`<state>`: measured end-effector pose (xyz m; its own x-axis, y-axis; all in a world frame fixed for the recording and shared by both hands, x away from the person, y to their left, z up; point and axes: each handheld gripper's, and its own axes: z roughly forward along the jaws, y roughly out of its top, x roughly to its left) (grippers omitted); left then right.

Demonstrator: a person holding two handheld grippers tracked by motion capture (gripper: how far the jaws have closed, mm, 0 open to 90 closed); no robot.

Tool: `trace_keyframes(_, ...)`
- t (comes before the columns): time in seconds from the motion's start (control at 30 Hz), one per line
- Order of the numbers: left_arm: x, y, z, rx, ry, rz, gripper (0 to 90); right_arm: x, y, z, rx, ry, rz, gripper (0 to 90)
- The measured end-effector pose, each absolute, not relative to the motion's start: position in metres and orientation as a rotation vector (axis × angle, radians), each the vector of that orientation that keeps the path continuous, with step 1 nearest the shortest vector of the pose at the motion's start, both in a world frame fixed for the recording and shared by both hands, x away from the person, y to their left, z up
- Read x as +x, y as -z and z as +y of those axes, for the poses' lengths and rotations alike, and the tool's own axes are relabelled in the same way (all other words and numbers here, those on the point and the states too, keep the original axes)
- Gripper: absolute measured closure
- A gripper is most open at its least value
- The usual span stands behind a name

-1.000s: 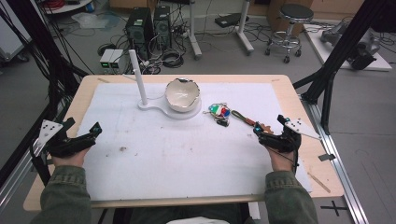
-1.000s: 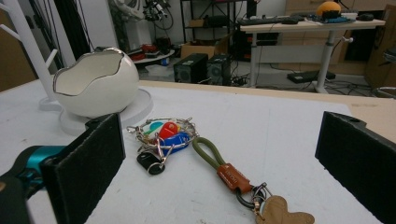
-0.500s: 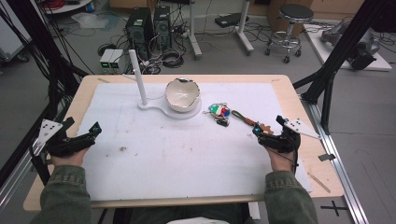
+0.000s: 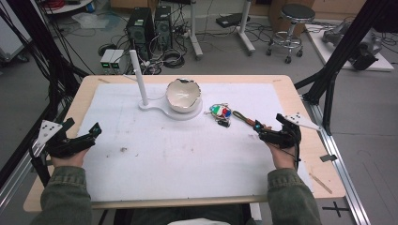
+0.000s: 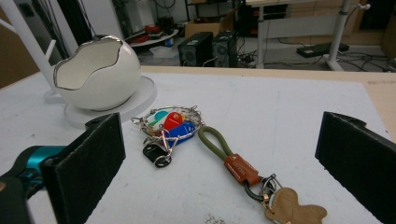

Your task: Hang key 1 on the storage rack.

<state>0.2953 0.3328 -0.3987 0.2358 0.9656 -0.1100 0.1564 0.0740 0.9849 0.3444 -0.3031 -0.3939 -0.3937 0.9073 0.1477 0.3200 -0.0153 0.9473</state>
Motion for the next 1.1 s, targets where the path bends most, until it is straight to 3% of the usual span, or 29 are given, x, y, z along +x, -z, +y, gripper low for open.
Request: trace_keyframes(1.1, 0.297, 0.398, 0.335, 1.347, -0.883, 1.173, 1.7, 0.402, 0.369, -0.293, 1.252, -1.285, 1.981, 0.5)
